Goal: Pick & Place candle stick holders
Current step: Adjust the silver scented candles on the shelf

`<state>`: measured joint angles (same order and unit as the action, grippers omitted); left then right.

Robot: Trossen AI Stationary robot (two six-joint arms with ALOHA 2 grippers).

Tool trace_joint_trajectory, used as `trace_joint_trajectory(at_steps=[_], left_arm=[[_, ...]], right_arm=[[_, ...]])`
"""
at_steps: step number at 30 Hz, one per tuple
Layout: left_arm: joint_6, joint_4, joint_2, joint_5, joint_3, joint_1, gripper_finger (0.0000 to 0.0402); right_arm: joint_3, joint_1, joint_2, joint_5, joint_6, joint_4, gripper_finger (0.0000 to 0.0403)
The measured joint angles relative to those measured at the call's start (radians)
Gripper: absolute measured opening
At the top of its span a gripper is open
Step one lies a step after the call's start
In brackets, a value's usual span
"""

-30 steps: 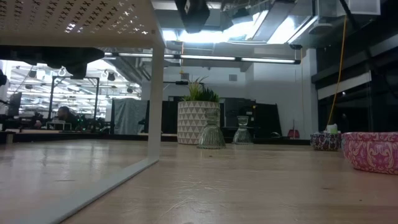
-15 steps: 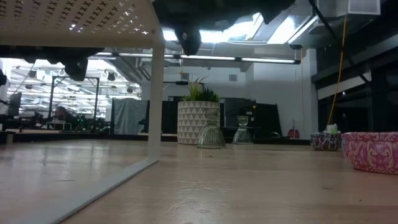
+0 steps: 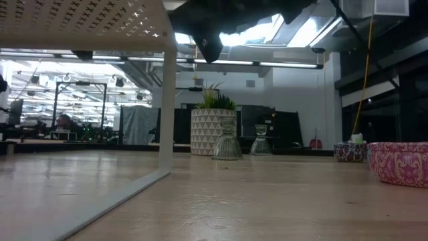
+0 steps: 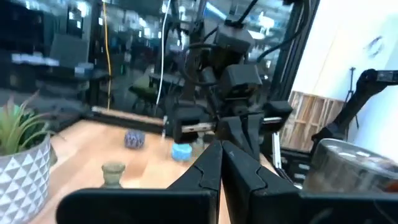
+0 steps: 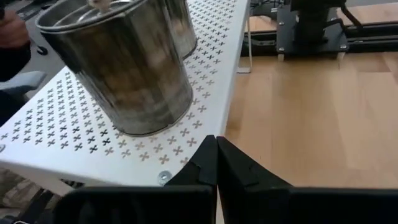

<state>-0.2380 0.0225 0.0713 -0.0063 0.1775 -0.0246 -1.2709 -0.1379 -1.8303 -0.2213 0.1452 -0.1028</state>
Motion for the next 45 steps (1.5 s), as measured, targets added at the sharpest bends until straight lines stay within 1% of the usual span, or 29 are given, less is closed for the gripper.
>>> trace_joint_trajectory(at_steps=[3,5,8,11,14,16,19,22,27,33,37,40,45], left_arm=[[-0.012,-0.203,0.059,0.007,0.134,-0.004,0.0003],[-0.002,-0.320,0.122,0.004,0.231,-0.016,0.0003],[0.029,-0.451,0.230,0.007,0.372,-0.039,0.0003],[0.040,-0.574,0.343,0.034,0.493,-0.066,0.0003],[0.045,-0.689,0.453,0.056,0.587,-0.099,0.0003],[0.067,-0.738,0.518,0.087,0.631,-0.123,0.0003],[0.115,-0.723,0.604,0.153,0.690,-0.164,0.0003],[0.173,-0.693,0.673,0.184,0.751,-0.215,0.0003],[0.194,-0.723,0.763,0.154,0.826,-0.284,0.0003],[0.184,-0.717,0.846,0.159,0.833,-0.354,0.0003],[0.191,-0.645,0.859,0.146,0.833,-0.411,0.0003],[0.154,-0.632,0.858,0.131,0.834,-0.445,0.0003],[0.008,-0.668,0.875,0.117,0.833,-0.493,0.0003]], right_arm=[[0.000,0.010,0.002,0.000,-0.003,0.000,0.0001],[0.000,0.018,0.002,0.000,-0.003,0.003,0.0001],[0.000,0.033,0.002,0.000,-0.004,0.002,0.0001],[0.000,0.050,0.002,0.001,-0.004,0.002,0.0001],[0.000,0.064,0.002,0.002,-0.004,0.002,0.0001],[0.000,0.072,0.002,0.004,-0.004,0.002,0.0001],[0.000,0.081,0.002,0.003,-0.004,0.000,0.0001],[0.000,0.090,0.002,0.003,-0.004,-0.004,0.0001],[0.000,0.093,0.002,0.010,-0.005,-0.018,0.0001],[0.000,0.093,0.002,0.010,-0.015,-0.030,0.0001],[0.000,0.093,0.002,0.010,-0.018,-0.032,0.0001],[0.000,0.090,0.002,0.009,-0.018,-0.030,0.0001],[0.000,0.071,0.002,0.009,-0.018,-0.029,0.0001]])
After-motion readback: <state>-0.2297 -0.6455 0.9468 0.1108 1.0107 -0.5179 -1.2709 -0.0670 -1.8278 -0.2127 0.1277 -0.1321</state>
